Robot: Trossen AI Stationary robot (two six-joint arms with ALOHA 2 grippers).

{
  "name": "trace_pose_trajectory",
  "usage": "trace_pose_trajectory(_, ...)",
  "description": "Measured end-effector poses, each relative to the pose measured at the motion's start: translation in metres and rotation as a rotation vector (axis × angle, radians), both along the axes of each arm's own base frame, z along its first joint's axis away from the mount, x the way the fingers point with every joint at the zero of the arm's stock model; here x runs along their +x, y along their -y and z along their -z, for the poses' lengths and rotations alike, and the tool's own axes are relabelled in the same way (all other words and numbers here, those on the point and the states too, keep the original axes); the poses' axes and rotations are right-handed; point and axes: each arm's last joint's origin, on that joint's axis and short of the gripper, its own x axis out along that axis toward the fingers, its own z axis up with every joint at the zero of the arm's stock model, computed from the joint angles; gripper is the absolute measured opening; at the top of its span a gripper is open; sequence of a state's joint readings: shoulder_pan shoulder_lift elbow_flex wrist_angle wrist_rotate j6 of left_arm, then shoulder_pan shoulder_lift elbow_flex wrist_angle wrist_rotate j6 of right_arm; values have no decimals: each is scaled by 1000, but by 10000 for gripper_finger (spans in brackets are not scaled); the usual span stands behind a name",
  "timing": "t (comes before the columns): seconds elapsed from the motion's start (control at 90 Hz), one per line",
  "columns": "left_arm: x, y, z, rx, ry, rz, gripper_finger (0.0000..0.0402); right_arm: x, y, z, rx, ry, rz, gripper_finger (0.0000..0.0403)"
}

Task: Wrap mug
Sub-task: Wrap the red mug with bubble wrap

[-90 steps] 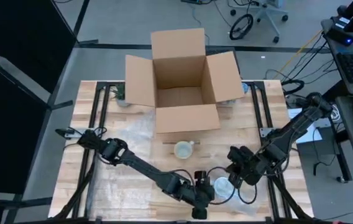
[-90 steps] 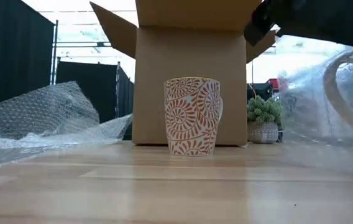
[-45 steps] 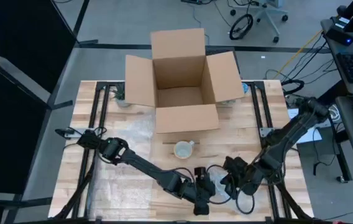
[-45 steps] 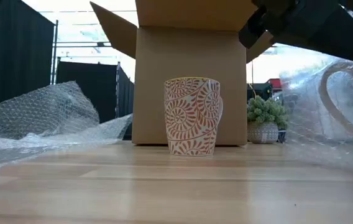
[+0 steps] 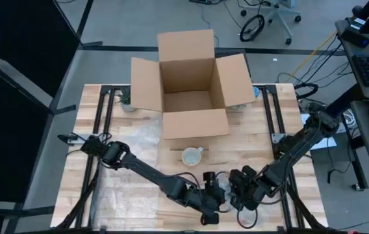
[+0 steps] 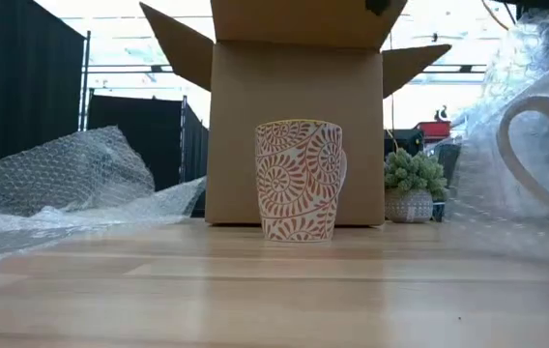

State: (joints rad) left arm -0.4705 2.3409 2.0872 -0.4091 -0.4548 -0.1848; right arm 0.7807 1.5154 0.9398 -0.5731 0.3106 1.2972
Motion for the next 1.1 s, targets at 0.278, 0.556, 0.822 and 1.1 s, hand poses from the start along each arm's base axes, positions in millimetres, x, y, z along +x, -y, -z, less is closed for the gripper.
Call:
trace_pose_trajectory(0.278, 14, -24, 5, 26, -16, 26, 145, 0, 0, 0, -7, -2, -15, 0)
trace_pose_trajectory(0.556, 32, -26, 35, -62, -16, 192, 145, 0, -1, 0, -23, -2, -61, 0)
trace_pose_trajectory(0.822, 35, -32, 36, -78, -15, 190, 145, 0, -1, 0, -58, 11, -128, 0)
trace_pose_trajectory(1.1, 36, -32, 37, -78, -11, 190, 145, -3, -3, -4, -43, 18, -158, 43)
